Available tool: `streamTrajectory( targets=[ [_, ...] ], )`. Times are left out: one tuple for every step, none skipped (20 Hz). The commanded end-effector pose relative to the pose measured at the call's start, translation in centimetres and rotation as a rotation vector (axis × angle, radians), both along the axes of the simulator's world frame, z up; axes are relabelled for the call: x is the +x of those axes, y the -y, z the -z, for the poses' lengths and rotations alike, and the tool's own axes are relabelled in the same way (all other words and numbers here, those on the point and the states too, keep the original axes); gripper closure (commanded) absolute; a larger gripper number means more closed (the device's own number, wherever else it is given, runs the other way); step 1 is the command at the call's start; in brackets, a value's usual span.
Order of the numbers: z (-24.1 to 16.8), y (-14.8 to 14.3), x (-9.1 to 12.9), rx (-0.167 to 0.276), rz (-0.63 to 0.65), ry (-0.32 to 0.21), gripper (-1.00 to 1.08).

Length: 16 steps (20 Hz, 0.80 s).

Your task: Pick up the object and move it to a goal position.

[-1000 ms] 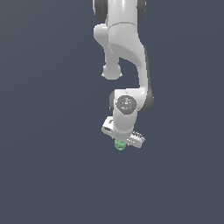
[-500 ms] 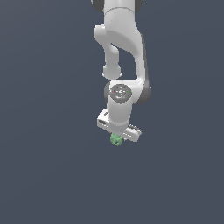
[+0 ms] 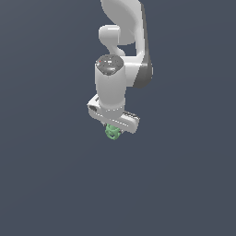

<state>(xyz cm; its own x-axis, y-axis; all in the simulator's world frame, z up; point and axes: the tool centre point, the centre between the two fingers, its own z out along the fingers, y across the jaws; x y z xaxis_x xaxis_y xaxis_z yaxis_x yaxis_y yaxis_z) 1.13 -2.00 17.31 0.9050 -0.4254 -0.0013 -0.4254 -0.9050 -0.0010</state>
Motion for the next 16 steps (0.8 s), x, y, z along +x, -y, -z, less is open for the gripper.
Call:
streamTrajectory(
  targets=[
    [-2.7,1.4,-0.9,0.001,0.000,0.001,1.08],
    [-3.8,2.0,-1.2,0.001,0.000,0.001,1.08],
    [-4.9,2.6,-1.5,0.001,0.000,0.001,1.08],
    [-6.0,3.1,-1.9,0.001,0.000,0.001,1.08],
    [-7.1,3.7,-2.2,0.001,0.000,0.001,1.08],
    [-8.1,4.3,-2.5,0.002,0.001,0.001,1.08],
    [-9.2,4.9,-2.9,0.002,0.001,0.001,1.08],
    [-10.3,5.4,-3.2,0.002,0.001,0.001,1.08],
    [-11.4,6.0,-3.5,0.002,0.001,0.001,1.08],
    [-12.5,6.6,-3.8,0.002,0.001,0.001,1.08],
    [-13.5,7.1,-4.1,0.002,0.001,0.001,1.08],
    [-14.6,7.7,-4.4,0.002,0.001,0.001,1.08],
    [-15.7,8.3,-4.8,0.002,0.001,0.001,1.08],
    [-16.8,8.8,-5.1,0.002,0.001,0.001,1.08],
    [-17.8,9.4,-5.4,0.002,0.001,0.001,1.08],
    [-18.9,10.0,-5.7,0.002,0.001,0.001,1.08]
  ],
)
